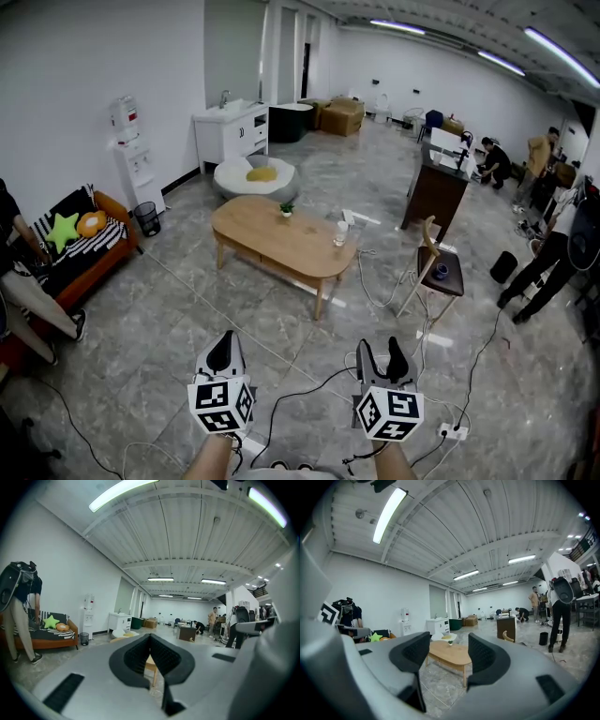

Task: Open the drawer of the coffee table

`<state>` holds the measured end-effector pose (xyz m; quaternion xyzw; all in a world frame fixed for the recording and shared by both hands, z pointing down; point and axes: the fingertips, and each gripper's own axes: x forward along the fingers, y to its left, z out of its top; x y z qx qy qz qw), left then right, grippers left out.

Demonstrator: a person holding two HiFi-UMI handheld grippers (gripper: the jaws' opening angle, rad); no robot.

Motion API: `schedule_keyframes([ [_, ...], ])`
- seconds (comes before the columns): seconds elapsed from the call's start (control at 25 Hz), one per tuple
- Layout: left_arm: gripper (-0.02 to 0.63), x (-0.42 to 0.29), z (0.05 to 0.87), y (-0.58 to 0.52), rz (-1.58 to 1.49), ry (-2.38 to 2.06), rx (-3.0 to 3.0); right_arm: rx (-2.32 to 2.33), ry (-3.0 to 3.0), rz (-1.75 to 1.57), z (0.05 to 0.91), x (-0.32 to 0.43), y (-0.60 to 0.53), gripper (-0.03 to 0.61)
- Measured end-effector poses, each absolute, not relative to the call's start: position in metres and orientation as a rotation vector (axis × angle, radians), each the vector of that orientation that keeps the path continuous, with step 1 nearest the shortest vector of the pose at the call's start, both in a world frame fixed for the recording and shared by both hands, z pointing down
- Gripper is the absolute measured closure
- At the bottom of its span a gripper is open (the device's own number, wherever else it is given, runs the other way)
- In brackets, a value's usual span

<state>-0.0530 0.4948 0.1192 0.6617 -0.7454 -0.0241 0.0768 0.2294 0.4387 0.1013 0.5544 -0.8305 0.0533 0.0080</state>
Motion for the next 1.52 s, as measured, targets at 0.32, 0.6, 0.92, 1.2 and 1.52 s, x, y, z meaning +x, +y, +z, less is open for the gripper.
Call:
schedule_keyframes([
  [0.32,0.621,-0.058,0.122,0.49,-0.068,-2.228,1.994,1.765,-2.559,0.17,0.108,0.23,0.434,0.291],
  [0.6,0.621,-0.073,0.128,0.484,-0.058,-2.213,1.991,1.799,-2.519,0.177,0.112,0.224,0.429,0.302],
  [0.92,0.621,-0.087,0.132,0.473,-0.049,-2.204,2.007,1.828,-2.51,0.188,0.116,0.216,0.415,0.301],
  [1.2,0.621,-0.103,0.131,0.469,-0.059,-2.204,1.995,1.856,-2.501,0.174,0.109,0.208,0.406,0.218],
  [1.52,0.621,-0.114,0.138,0.464,-0.101,-2.185,1.965,1.87,-2.483,0.12,0.105,0.205,0.404,0.077],
])
